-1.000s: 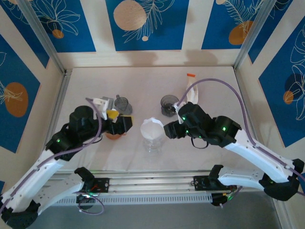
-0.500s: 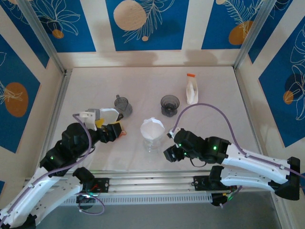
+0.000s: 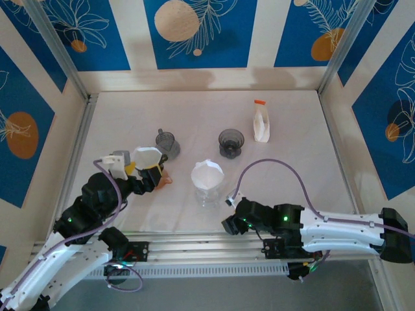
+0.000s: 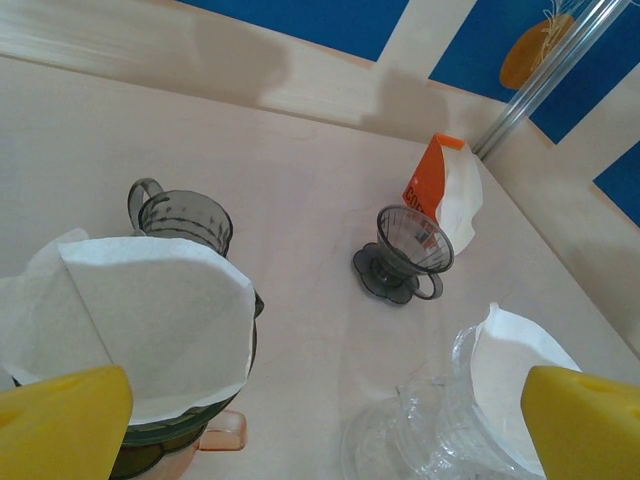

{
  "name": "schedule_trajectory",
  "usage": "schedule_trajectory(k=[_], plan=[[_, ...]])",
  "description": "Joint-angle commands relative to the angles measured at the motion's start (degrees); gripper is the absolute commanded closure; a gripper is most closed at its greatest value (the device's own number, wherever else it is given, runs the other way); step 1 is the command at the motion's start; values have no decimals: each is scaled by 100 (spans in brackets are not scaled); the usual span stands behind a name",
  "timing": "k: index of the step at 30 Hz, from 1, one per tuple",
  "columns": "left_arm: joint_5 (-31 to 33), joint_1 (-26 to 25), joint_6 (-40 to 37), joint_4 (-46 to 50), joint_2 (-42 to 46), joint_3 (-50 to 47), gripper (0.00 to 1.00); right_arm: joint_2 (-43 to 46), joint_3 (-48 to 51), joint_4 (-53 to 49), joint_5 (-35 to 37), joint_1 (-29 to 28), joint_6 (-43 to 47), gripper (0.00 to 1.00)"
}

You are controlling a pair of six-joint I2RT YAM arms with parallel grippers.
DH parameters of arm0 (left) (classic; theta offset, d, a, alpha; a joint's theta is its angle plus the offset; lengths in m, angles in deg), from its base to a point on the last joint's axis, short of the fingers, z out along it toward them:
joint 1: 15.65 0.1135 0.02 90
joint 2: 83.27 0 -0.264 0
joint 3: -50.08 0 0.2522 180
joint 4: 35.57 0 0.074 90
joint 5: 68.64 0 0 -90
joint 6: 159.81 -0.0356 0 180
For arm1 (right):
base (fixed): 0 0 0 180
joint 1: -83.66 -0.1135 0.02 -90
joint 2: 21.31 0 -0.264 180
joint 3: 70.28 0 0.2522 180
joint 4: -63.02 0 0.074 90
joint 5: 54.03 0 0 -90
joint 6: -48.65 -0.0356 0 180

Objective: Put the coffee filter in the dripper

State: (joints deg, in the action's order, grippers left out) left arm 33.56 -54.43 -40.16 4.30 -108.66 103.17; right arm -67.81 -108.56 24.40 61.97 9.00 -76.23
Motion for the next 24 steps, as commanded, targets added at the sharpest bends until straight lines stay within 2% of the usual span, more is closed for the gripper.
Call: schedule_trajectory(k=[1, 7, 14, 21, 24], plan=[[164, -49, 60, -171, 51, -57, 0, -59, 184, 696, 456, -108, -274, 43], [194, -42, 85, -159, 47, -75, 0, -178, 627, 1513, 466, -94, -322, 43], [200, -42, 118, -164, -10, -84, 0, -947, 711, 2269, 332, 22, -246, 39], [133, -48, 100, -181, -47, -66, 0, -1459, 693, 2802, 23, 466, -5, 40], [124, -43, 75, -185, -54, -57, 0, -1580, 709, 2961, -25, 597, 31, 44]])
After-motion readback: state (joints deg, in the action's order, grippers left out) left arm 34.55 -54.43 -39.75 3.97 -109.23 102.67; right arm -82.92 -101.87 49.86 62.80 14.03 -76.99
